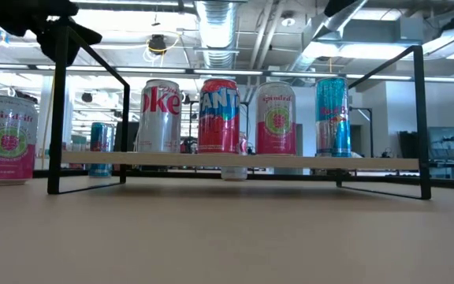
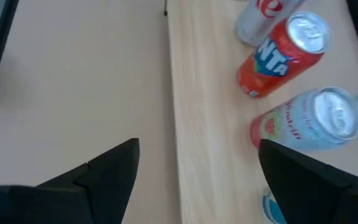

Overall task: Place canned beverage on shelf
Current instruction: Put the silver soda can on the shelf

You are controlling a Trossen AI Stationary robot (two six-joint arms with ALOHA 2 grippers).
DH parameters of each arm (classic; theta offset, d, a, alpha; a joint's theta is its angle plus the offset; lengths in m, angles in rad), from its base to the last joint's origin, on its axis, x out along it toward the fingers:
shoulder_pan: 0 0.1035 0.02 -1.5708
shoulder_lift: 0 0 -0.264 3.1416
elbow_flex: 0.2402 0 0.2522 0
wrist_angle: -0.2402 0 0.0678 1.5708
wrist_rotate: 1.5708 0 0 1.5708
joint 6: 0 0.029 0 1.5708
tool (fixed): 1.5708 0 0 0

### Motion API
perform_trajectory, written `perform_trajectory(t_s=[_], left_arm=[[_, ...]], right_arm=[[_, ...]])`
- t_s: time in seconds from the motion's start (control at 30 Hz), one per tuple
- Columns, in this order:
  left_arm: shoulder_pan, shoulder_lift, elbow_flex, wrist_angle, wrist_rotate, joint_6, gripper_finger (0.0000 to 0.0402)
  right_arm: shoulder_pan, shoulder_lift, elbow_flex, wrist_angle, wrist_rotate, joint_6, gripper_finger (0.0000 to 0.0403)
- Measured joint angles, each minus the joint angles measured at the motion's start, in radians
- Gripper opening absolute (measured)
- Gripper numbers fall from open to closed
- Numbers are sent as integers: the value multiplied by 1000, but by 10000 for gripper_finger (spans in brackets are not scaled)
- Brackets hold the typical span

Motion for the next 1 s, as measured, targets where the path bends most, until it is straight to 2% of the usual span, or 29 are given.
perform_trajectory(t_s=[0.13,0.27,0.37,0.47,0.63,0.73,0.87,1.0], left_arm=[[14,-1,0,11,-59,-100,228],[24,-1,0,47,-15,-143,228],[31,-4,5,163,33,-21,228],[37,-7,66,187,36,131,228],[115,-6,203,17,-182,315,228],[209,-8,305,-144,-211,329,228],[379,-4,442,-385,-167,244,228],[565,44,525,-439,19,226,228]], right_arm=[[-1,7,0,-6,-2,0,352],[-2,10,0,-4,-1,0,352],[-2,6,0,2,-1,0,352],[-2,8,1,5,-1,10,352],[-1,26,0,13,0,35,352],[5,53,2,20,4,36,352],[14,85,2,28,4,37,352],[18,133,1,43,3,37,352]])
